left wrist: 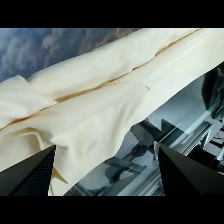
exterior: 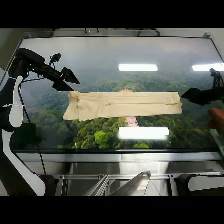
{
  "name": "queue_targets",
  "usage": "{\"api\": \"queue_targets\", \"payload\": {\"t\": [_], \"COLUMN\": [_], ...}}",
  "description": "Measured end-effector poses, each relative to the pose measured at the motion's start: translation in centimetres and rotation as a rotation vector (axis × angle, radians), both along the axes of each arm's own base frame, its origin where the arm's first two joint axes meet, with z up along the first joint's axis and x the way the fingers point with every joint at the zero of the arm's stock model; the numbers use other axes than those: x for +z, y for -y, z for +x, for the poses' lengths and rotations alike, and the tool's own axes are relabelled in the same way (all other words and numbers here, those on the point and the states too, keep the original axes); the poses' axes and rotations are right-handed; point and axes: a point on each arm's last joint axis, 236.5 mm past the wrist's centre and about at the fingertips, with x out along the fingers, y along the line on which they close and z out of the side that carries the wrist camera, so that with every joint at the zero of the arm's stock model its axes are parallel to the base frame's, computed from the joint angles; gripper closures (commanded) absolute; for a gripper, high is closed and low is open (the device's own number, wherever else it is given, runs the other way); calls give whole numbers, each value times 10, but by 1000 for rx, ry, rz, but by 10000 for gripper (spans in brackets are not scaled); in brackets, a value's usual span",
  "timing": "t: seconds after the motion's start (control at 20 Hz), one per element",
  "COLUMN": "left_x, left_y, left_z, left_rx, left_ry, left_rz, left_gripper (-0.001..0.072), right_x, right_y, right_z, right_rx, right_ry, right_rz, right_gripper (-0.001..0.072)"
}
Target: Fold the shirts.
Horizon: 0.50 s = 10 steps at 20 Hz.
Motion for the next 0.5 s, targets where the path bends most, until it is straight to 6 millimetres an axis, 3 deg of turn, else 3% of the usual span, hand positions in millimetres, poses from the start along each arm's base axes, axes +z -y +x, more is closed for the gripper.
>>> {"api": "queue_targets", "payload": {"t": [0.15,0.2,0.35,0.45,0.5], "left_x": [-5,-6,-6,-5,-6], "left_y": [12,16,33,51,60], "left_z": [-8,-10,-15,-18,-19], "left_rx": [-18,-26,-55,-85,-99], "left_ry": [-30,-35,-39,-26,-19], "left_rz": [0,0,2,3,4], "left_gripper": [3,3,15,13,13], "right_x": [-20,-24,-35,-42,-46], "right_y": [-6,-13,-35,-50,-55], "right_z": [-1,0,-1,-6,-8], "right_rx": [-40,-49,-67,-59,-53], "right_ry": [-78,-96,-151,-195,-213], "right_rz": [76,122,265,336,352], "right_gripper": [59,108,160,458,533]}}
